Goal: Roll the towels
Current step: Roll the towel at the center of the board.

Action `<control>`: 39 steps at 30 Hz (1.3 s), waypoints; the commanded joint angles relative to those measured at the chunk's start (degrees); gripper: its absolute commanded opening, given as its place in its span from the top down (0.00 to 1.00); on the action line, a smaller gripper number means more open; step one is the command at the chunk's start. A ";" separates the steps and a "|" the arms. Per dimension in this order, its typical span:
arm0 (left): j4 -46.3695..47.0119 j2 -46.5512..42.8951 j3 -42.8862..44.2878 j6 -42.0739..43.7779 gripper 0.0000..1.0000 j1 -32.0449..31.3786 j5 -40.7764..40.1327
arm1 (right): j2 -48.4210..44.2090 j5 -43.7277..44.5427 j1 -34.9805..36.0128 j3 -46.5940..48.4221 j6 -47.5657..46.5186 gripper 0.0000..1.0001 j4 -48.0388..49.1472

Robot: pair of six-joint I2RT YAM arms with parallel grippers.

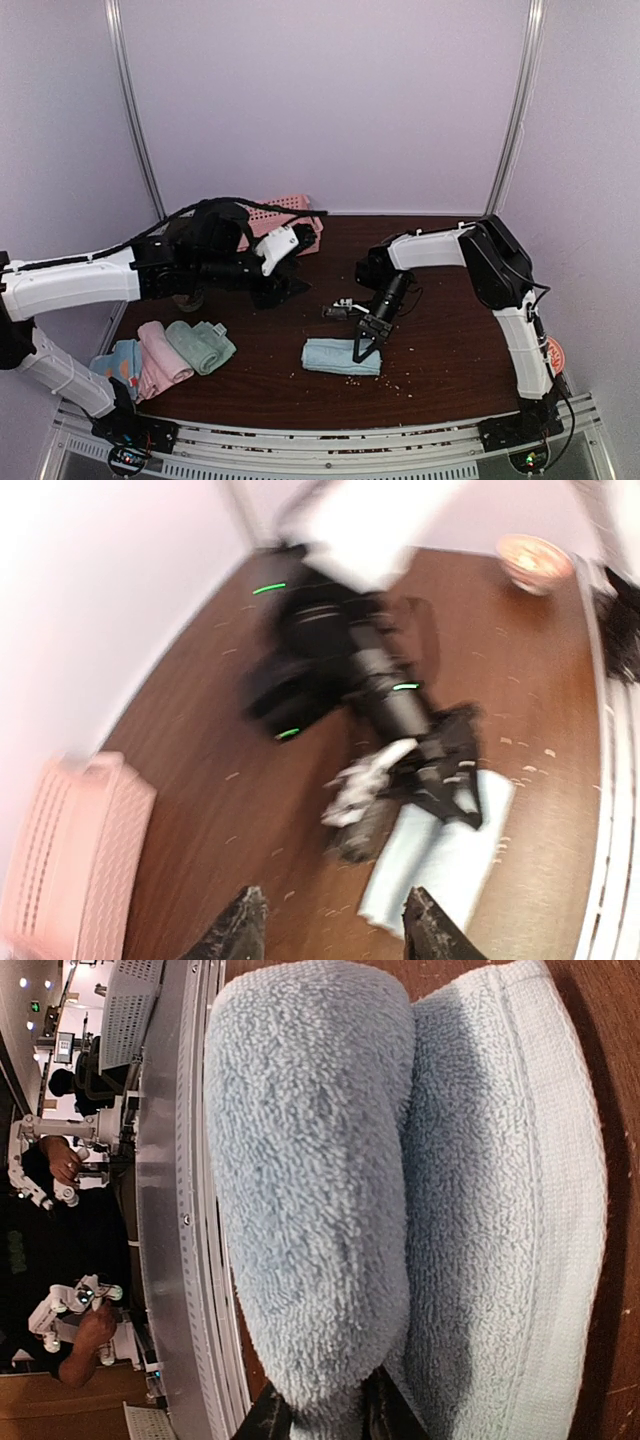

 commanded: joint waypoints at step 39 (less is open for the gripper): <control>-6.78 37.54 9.29 12.22 0.75 -14.72 -6.43 | -2.13 9.60 -1.53 4.31 -1.51 0.55 -5.16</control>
